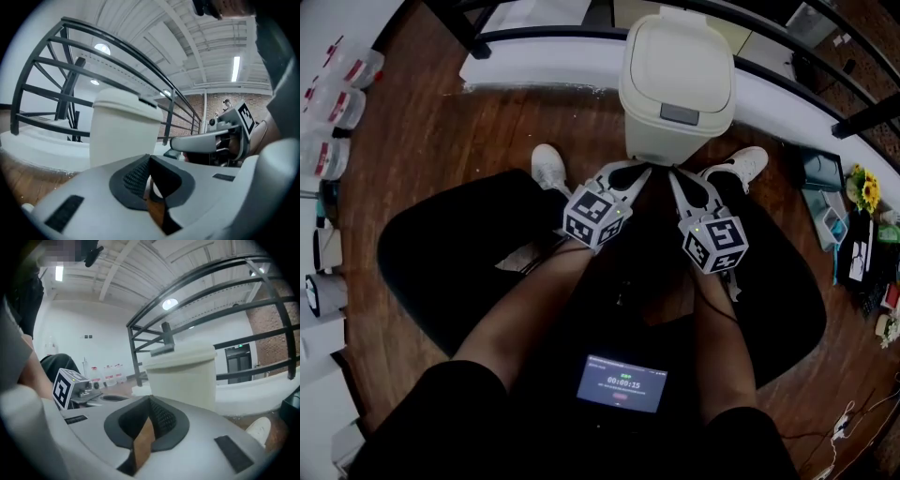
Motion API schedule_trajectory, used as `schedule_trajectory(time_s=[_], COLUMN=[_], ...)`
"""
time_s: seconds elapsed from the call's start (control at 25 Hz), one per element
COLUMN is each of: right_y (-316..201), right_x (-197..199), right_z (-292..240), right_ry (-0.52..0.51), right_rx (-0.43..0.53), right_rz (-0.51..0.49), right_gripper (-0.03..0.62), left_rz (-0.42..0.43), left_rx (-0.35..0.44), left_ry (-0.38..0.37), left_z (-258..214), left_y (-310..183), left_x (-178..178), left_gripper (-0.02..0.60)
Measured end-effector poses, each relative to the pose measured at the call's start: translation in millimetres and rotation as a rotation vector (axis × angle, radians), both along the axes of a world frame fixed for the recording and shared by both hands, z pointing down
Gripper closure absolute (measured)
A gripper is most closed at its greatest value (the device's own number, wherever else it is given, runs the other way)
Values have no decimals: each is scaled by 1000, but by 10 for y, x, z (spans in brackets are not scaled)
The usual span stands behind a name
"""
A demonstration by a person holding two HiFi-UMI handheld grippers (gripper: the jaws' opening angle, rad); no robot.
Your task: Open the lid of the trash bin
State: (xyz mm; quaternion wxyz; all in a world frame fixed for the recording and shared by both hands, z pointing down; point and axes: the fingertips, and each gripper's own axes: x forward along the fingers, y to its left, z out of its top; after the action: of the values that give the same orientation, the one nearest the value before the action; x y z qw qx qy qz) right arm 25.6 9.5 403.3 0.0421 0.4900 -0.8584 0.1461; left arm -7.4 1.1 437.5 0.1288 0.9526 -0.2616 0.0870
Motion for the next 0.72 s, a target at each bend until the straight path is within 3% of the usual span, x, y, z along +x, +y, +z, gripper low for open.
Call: schedule_trajectory(time_s=[0.36, 0.72], right_y=[523, 1305], right_x=[-424, -937], right_z=[-998, -1396], right_ry=[-55, -24], right_rx=[154, 200], right_rz=[10, -29], right_gripper=[576, 576], left_rz=[39, 151], left_rx=[121, 203], left_ry=[155, 138], left_z=[-1189, -1690], left_y=[556, 1388], left_x=[-670, -1096], left_gripper=[561, 561])
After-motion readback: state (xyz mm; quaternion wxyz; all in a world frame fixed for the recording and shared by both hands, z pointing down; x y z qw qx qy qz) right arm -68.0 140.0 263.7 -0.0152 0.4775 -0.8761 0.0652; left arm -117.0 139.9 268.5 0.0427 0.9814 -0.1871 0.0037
